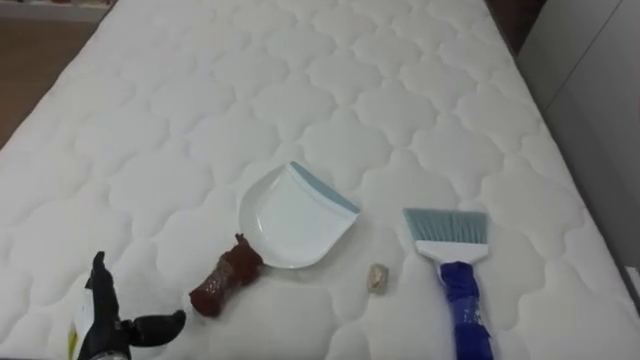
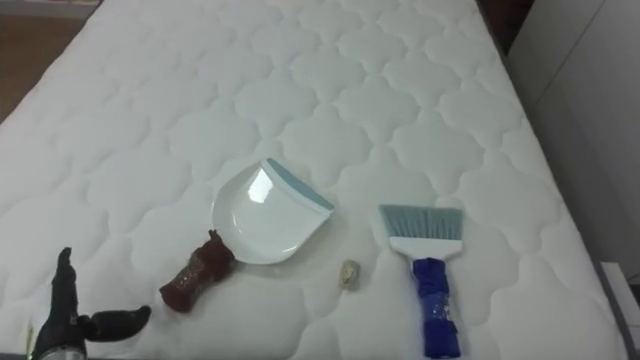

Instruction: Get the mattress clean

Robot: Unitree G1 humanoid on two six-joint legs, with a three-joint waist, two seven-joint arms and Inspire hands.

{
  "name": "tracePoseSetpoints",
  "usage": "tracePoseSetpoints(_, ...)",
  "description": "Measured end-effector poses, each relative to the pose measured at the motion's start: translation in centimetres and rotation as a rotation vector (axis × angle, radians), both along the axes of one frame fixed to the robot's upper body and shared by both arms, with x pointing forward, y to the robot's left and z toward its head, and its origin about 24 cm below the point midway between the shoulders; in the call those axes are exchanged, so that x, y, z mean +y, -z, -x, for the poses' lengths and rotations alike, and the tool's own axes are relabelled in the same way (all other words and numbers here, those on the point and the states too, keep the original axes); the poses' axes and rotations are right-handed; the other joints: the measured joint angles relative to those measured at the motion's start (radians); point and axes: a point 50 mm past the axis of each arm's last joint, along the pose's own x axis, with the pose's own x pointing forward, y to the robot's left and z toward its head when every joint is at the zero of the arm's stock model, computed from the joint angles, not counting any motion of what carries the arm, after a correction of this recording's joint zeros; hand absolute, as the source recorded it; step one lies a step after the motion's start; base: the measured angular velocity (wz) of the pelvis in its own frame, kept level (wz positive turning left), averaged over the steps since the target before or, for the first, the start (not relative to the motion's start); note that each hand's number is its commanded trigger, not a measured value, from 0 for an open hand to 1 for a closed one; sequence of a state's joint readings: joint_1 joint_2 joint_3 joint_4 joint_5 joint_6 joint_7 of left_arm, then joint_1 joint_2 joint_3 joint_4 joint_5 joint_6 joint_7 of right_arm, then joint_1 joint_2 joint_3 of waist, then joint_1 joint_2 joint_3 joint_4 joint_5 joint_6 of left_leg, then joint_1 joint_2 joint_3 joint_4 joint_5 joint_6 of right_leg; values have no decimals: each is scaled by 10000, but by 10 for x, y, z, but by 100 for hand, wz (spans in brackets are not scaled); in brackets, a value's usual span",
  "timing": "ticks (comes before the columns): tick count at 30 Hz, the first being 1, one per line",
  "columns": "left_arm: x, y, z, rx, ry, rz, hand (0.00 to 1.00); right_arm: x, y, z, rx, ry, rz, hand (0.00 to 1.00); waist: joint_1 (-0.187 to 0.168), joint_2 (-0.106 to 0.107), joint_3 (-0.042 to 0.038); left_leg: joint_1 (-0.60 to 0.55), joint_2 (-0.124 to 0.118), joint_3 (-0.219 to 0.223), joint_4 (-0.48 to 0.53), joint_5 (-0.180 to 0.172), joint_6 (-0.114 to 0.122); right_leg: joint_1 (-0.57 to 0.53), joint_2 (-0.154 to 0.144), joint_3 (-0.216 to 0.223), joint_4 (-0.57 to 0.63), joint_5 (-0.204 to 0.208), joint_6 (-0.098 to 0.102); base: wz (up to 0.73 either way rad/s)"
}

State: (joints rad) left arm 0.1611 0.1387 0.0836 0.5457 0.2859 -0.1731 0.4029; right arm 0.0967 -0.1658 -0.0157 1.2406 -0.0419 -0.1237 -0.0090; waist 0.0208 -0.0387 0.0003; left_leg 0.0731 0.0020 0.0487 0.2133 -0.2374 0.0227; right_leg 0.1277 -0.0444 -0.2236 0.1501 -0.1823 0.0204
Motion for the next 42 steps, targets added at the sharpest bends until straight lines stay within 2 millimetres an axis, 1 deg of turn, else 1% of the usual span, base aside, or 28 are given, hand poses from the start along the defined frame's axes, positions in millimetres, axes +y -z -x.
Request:
tracePoseSetpoints(2, -6, -7, -11, -401, 271, 81, 0, 2, 0, 0, 44, -198, -88, 0, -53, 15, 4, 10, 8, 46, 1, 0, 0, -3, 4, 12, -3, 0, 0, 0)
tracePoseSetpoints(6, -11, -11, -19, -678, 478, 170, 0, 4, 0, -4, 5, -418, -240, 0, -189, 83, 20, 21, 12, 53, 0, 1, -1, -16, 6, 16, -5, 0, 0, -4)
tracePoseSetpoints(10, -13, -16, -29, -942, 639, 148, 0, 5, 1, -5, -14, -179, -469, 0, -421, 85, 19, -40, 12, 37, 21, 0, -1, -62, 3, 13, 3, 0, 0, 0)
tracePoseSetpoints(13, -15, -20, -35, -1111, 741, 127, 0, 5, 1, -7, -27, -188, -535, 0, -493, 75, 24, -97, 12, 45, 23, 0, -1, -122, 4, 74, 15, 3, -5, 0)
tracePoseSetpoints(16, -18, -17, -36, -949, 907, 131, 0, 5, 1, -7, 31, -233, -531, 0, -574, 64, 30, -151, 7, 42, 93, 0, -1, -132, 6, 105, 16, 3, -5, 0)
tracePoseSetpoints(19, -20, -15, -37, -881, 1019, 161, 0, 6, 0, -13, -65, -359, -528, 0, -694, 48, 35, -562, 21, 44, 298, -1, -1, -453, 6, 87, 83, 22, -37, 3)
tracePoseSetpoints(21, -24, -16, -40, -916, 1175, 188, 0, 6, 0, -14, -104, -354, -515, 0, -703, 25, 63, -713, 32, 47, 386, 0, -1, -637, 4, 99, 126, 35, -58, 2)
tracePoseSetpoints(23, -28, -16, -41, -895, 1418, 222, 0, 6, -1, -17, -151, -429, -426, 0, -719, 30, 107, -855, 39, 51, 441, 0, -1, -795, 8, 297, 199, 35, -58, 0)
tracePoseSetpoints(24, -29, -15, -41, -848, 1491, 245, 0, 6, -1, -17, -149, -438, -423, 0, -726, 36, 113, -868, 36, 51, 441, 0, 0, -806, 7, 298, 200, 35, -58, 0)
tracePoseSetpoints(27, -32, -14, -42, -723, 1734, 234, 0, 6, -1, -19, -185, -566, -395, 0, -729, 45, 109, -996, 43, 65, 450, 0, 0, -958, 13, 304, 231, 41, -67, 0)
tracePoseSetpoints(32, -39, -11, -50, -431, 2389, 185, 0, 5, -2, -25, -219, -874, -326, 0, -742, 66, 130, -1170, 62, 89, 536, 3, -2, -1141, 17, 290, 320, 43, -70, -1)
tracePoseSetpoints(36, -41, -12, -61, -285, 2754, -65, 0, 3, -4, -29, -261, -1069, -281, 0, -747, 86, 125, -1454, 79, 70, 605, 17, 3, -1404, 14, 252, 379, 55, -90, 2)
tracePoseSetpoints(38, -39, -10, -66, -29, 2831, -250, 0, 3, -5, -32, -337, -1132, -240, 0, -756, 116, 118, -1665, 87, 73, 620, 60, 4, -1624, 7, 223, 402, 77, -116, 0)
tracePoseSetpoints(40, -35, -6, -66, 292, 2800, -394, 0, 3, -5, -35, -345, -1250, -157, 0, -830, 123, 122, -1740, 86, 63, 619, 80, 0, -1694, 8, 202, 408, 81, -121, 0)
tracePoseSetpoints(42, -31, 0, -64, 667, 2740, -492, 0, 4, -5, -37, -361, -1297, -68, 0, -989, 153, 139, -1783, 88, 53, 618, 81, -2, -1714, 10, 166, 386, 81, -121, 2)
